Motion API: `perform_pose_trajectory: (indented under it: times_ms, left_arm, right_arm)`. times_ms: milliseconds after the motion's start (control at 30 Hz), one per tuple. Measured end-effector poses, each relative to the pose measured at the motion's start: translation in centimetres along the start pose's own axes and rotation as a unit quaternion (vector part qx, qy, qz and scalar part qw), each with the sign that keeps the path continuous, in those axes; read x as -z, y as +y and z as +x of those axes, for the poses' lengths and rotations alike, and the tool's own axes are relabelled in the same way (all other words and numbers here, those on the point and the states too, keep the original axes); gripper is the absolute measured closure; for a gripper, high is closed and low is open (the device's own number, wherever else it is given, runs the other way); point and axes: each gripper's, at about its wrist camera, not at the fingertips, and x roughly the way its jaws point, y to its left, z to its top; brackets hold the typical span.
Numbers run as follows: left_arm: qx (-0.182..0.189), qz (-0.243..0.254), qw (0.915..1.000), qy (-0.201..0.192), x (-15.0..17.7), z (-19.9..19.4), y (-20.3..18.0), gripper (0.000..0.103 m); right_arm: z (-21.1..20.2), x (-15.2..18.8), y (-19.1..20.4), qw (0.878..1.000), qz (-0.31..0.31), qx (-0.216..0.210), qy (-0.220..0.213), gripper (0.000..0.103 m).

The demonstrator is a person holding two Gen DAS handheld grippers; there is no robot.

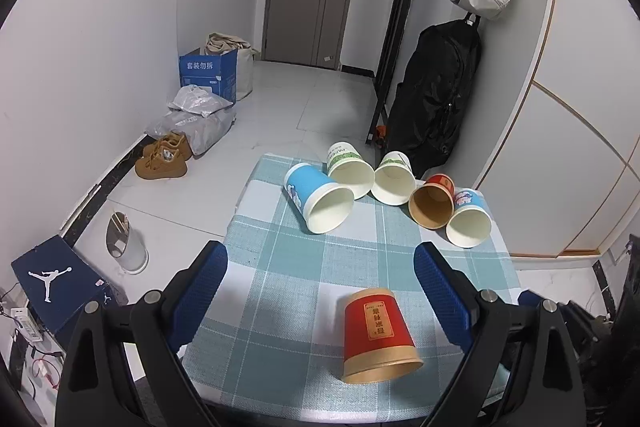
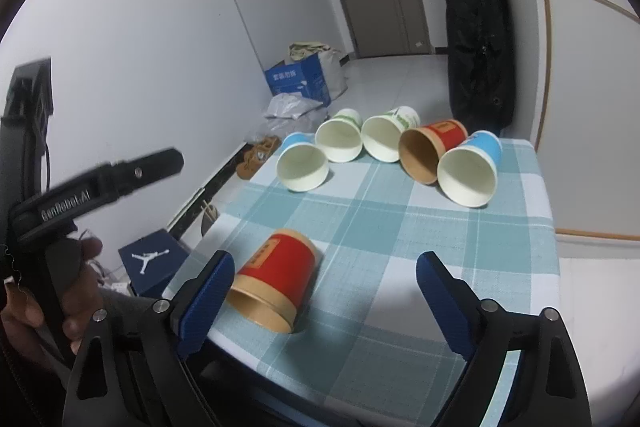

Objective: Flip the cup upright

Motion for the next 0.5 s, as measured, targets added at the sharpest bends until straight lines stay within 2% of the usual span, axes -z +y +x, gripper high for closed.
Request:
perform_pose_trajectory:
  times_ms: [100,500]
  left_arm:
    - [0.005,-0.006,1.0,-0.001,-0.1,-0.1,0.2,0.011]
    - [0.018,-0.012,0.9997,0.012,-0.2,0.0,0.5,0.011]
  right_arm:
    - [0.4,0.2,0.4,1.0,-0.006,-0.007,0.012,0.018]
    - [1.8,1.4,1.5,0.999,-0.019,-0.012,0.042,0.022]
